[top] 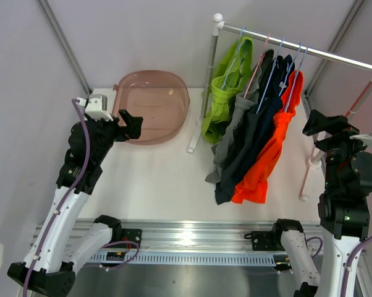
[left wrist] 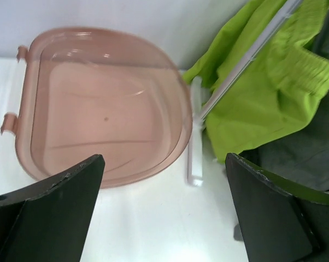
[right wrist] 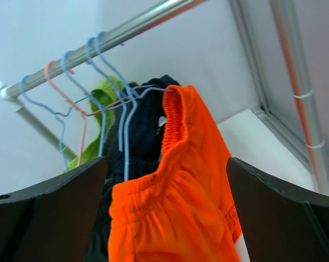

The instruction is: Remove the shorts from the hanger

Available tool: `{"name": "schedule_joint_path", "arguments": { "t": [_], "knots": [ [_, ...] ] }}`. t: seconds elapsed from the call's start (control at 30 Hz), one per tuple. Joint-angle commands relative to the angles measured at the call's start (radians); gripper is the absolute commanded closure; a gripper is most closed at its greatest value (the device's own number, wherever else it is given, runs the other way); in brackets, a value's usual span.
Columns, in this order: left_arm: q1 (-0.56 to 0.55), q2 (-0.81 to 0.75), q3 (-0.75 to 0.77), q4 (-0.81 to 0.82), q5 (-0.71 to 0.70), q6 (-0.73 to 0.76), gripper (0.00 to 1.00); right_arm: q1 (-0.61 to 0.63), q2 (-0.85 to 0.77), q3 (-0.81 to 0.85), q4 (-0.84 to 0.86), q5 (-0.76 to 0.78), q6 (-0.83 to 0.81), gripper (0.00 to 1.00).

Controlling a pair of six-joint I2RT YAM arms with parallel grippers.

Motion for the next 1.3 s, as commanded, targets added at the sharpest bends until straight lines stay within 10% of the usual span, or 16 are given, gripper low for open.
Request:
{"name": "schedule_joint_path", "arguments": {
  "t": [0.0, 0.2, 0.73, 1.27],
  "knots": [
    [0.006, -0.01, -0.014, -0.005, -0.073, 0.025, 0.01, -0.001, 0.02, 0.036, 0.018, -0.109, -0.043, 0.0],
    [0.006, -0.002, -0.009, -0.052, -0.147, 0.011, 0.01, -0.001, -0.001, -0.07, 0.262, -0.19, -0.044, 0.01],
    [0.006, -0.021, -0.012, -0.06, -0.161, 0.022, 0.01, 0.077, 0.453, 0.177, 0.258, -0.132, -0.084, 0.15],
    [0.006, -0.015, -0.017, -0.065, -0.153, 0.022, 0.01, 0.144, 0.418, 0.09, 0.288, 0.015, -0.147, 0.25]
  ]
}}
